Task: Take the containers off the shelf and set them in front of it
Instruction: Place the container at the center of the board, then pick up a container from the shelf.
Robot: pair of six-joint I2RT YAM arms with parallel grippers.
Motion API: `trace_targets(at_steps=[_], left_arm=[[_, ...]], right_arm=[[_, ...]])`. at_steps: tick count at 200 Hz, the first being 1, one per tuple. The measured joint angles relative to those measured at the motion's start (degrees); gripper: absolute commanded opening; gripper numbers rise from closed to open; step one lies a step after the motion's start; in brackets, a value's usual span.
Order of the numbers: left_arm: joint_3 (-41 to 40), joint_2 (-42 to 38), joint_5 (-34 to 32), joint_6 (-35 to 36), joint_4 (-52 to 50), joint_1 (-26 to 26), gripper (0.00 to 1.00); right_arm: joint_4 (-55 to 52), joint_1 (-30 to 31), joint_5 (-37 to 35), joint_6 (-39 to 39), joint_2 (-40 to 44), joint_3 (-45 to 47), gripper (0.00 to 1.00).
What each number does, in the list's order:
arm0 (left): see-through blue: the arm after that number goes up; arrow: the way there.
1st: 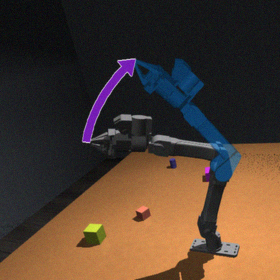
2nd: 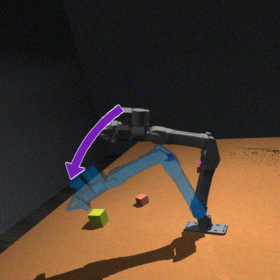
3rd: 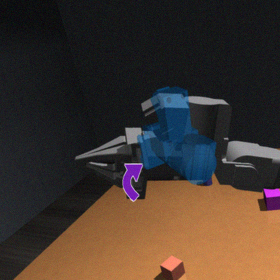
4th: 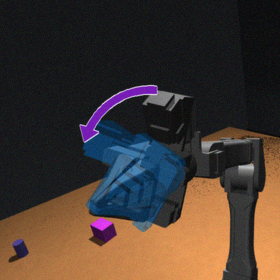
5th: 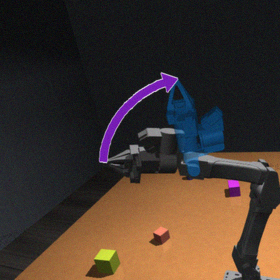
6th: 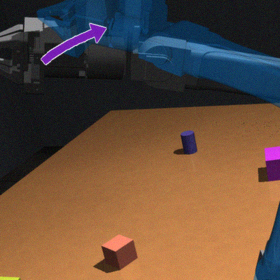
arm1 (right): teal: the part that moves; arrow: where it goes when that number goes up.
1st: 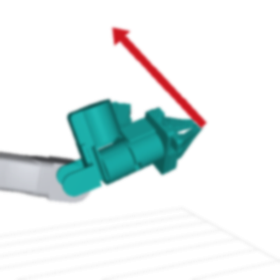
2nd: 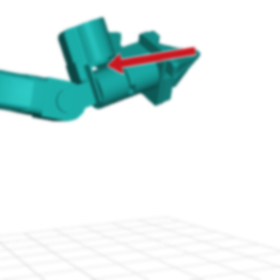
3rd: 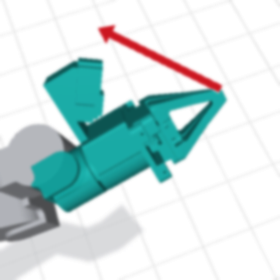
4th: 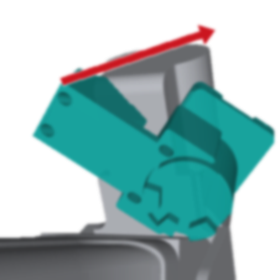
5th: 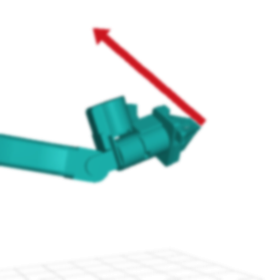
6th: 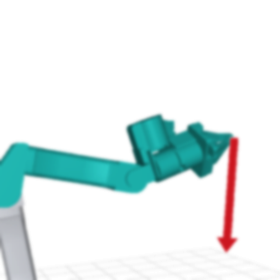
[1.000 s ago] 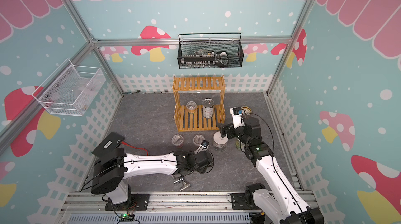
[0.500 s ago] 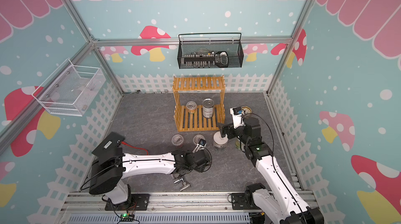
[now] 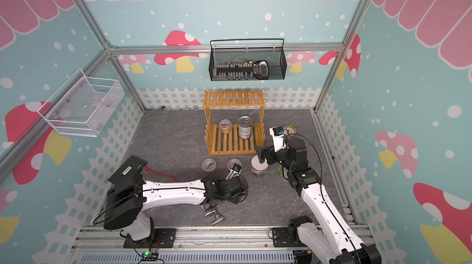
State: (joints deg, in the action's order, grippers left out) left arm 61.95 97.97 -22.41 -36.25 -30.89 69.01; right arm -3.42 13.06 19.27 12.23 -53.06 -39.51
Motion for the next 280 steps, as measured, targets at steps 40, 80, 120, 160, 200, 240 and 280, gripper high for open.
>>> trace_targets(at_steps=[40, 80, 120, 160, 200, 240, 280], left_arm=[[-0.2, -2.8, 0.3, 0.5, -1.0, 0.0, 0.99], [-0.2, -6.7, 0.9, 1.6, -1.0, -1.5, 0.99], [-0.6, -14.1, 2.7, 4.1, 0.4, -6.7, 0.99], [-4.4, -23.1, 7.3, 6.6, 5.4, -16.4, 0.99], [-6.6, -25.7, 10.5, 8.3, 8.2, -24.6, 0.99], [-9.0, -28.5, 12.5, 9.1, 10.7, -29.3, 0.99], [-10.6, -30.2, 15.3, 9.6, 12.6, -32.7, 0.99]], right_arm=[[0.1, 0.0, 3.5, 0.0, -0.4, 0.0, 0.99], [1.1, 0.1, 6.1, 0.1, -1.1, 0.0, 0.98], [2.6, 2.9, 6.1, 1.0, -3.7, -0.1, 0.96], [4.0, 11.3, -1.7, 3.3, -9.3, -3.0, 0.95], [4.0, 16.7, -14.3, 8.9, -19.6, -10.4, 0.95], [3.5, 16.8, -22.8, 13.6, -30.4, -18.6, 0.94], [2.3, 17.1, -28.8, 15.9, -38.7, -24.9, 0.95]])
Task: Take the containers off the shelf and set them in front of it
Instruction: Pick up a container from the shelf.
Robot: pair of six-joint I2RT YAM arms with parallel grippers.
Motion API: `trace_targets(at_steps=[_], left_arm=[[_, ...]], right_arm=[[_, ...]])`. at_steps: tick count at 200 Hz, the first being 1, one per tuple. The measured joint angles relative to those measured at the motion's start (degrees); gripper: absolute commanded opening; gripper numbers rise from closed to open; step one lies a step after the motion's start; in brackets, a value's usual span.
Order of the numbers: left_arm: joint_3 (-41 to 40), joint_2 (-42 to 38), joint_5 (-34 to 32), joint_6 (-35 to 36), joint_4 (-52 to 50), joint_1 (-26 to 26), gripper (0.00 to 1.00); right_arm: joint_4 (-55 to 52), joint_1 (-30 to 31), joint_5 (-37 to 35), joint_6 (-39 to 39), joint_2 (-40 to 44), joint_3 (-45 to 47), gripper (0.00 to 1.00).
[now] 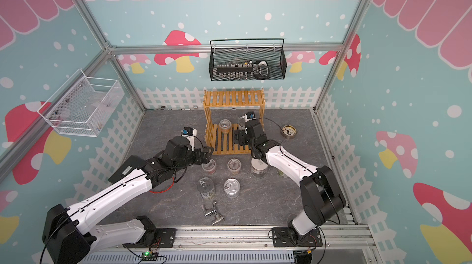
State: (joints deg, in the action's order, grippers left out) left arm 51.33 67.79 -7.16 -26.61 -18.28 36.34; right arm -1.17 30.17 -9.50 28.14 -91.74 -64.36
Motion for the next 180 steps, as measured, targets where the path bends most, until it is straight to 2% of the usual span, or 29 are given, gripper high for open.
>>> trace_targets(at_steps=[126, 161, 180], left_arm=[[-3.2, -0.5, 4.2, 1.3, 1.4, -2.6, 0.99], [-3.7, -1.2, 4.4, 1.4, 1.5, -3.0, 0.99], [-3.8, -1.2, 4.5, 1.4, 1.4, -3.0, 0.99]], right_arm=[[-2.0, -0.1, -11.8, 1.0, -18.7, -16.5, 0.99], [-2.3, -0.2, -12.2, 0.6, -22.0, -18.3, 0.96], [-2.4, -0.6, -12.2, 0.4, -22.9, -19.1, 0.9]])
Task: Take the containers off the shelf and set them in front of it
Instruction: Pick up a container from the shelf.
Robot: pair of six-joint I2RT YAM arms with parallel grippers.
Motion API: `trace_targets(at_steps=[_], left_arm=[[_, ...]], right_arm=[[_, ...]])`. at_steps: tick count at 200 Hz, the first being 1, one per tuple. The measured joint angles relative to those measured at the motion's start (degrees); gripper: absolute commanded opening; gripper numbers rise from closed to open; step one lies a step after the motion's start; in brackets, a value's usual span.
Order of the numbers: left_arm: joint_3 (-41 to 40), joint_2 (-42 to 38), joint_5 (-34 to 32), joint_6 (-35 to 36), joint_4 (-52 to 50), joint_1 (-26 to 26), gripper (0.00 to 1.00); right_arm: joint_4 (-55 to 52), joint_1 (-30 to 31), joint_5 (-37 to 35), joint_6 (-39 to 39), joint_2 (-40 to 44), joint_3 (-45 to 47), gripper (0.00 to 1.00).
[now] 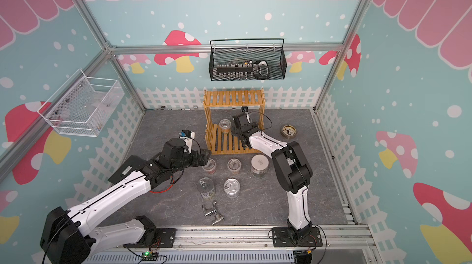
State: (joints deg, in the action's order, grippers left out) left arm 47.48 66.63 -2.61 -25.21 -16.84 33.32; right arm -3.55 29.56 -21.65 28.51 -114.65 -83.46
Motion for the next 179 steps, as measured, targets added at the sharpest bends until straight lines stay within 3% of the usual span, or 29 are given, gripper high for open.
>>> trace_targets(at_steps=[48, 114, 179], left_arm=[[-0.5, 0.0, 0.5, 0.2, 0.1, -0.3, 0.99], [-0.6, 0.0, 0.9, 0.2, 0.2, -0.6, 0.99], [-0.6, 0.0, 1.4, 0.2, 0.4, -0.6, 0.99]], right_arm=[[0.5, -0.7, 0.1, -1.3, -0.4, -0.6, 0.65], [3.5, -0.7, 2.5, -3.1, 0.7, 2.0, 0.6], [5.1, 1.2, 6.8, -5.8, 9.9, 13.2, 0.59]])
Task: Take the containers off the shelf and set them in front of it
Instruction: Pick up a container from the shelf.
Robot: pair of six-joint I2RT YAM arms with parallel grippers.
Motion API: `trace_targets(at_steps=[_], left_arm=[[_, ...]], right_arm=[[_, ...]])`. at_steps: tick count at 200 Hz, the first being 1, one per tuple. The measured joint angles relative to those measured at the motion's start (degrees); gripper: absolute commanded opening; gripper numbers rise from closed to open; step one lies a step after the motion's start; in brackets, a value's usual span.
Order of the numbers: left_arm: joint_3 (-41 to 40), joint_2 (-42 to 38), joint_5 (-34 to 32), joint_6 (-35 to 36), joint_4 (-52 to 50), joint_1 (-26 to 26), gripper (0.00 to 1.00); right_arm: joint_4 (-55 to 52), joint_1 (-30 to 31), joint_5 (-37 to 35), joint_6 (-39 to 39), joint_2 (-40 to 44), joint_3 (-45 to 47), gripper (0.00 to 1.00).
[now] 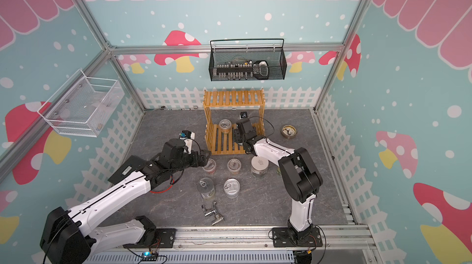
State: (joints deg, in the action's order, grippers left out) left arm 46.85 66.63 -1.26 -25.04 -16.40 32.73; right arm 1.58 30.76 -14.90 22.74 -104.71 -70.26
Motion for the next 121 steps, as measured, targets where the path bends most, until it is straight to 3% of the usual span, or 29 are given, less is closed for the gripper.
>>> trace_targets(at_steps=[51, 121], left_arm=[[0.0, 0.0, 0.0, 0.0, 0.0, 0.0, 0.99], [0.0, 0.0, 0.0, 0.5, 0.1, -0.2, 0.99]], right_arm=[[-0.2, 3.6, 0.8, -2.1, 8.2, 5.9, 0.59], [-8.1, 13.2, -0.4, -6.1, 28.7, 9.1, 0.58]])
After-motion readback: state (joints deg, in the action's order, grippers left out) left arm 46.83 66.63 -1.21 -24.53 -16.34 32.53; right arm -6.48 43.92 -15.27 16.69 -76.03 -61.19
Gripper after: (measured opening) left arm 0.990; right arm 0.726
